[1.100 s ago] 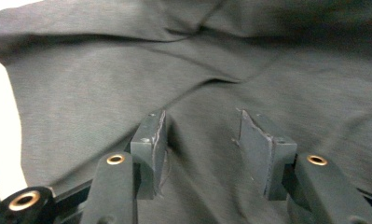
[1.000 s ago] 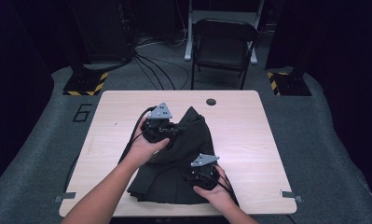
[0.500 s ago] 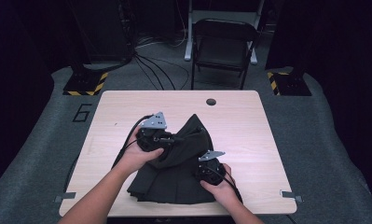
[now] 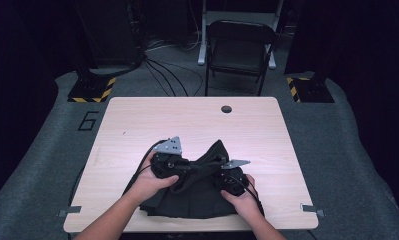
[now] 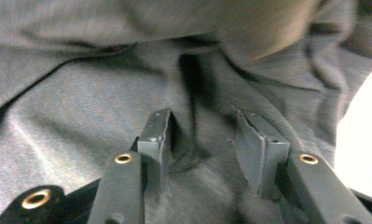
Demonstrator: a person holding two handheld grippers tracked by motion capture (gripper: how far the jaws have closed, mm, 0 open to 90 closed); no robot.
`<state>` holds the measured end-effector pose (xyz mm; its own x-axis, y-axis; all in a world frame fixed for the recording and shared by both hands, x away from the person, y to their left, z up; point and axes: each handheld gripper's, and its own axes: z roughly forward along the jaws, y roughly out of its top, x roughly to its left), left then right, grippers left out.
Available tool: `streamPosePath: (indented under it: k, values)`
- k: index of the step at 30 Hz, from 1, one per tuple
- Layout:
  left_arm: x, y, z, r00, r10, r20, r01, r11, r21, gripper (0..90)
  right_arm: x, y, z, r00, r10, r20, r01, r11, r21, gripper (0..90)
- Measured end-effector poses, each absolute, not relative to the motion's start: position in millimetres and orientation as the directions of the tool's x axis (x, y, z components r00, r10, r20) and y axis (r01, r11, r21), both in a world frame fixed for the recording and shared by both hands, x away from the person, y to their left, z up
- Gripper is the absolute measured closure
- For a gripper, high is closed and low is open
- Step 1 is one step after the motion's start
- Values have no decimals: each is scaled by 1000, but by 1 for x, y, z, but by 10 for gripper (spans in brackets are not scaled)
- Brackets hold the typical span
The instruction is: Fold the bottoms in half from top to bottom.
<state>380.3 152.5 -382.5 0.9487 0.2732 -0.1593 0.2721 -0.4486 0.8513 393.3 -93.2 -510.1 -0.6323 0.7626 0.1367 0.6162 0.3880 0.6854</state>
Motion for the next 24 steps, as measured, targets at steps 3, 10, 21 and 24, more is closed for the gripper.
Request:
streamPosePath:
  k: [3,10,21,24]
  values:
    - [373,151,-394,949,262,-177,282,-449,848,835,394,-100,-509,-623,768,148,629,379,679,557]
    - [359,149,-415,951,240,-196,290,-470,834,834,397,-107,-509,-594,784,181,649,334,684,561]
    - [337,151,-448,949,226,-219,306,-503,809,829,391,-136,-487,-543,816,198,653,262,711,554]
    - [330,150,-456,947,232,-220,312,-515,799,818,389,-147,-477,-520,832,193,640,230,734,558]
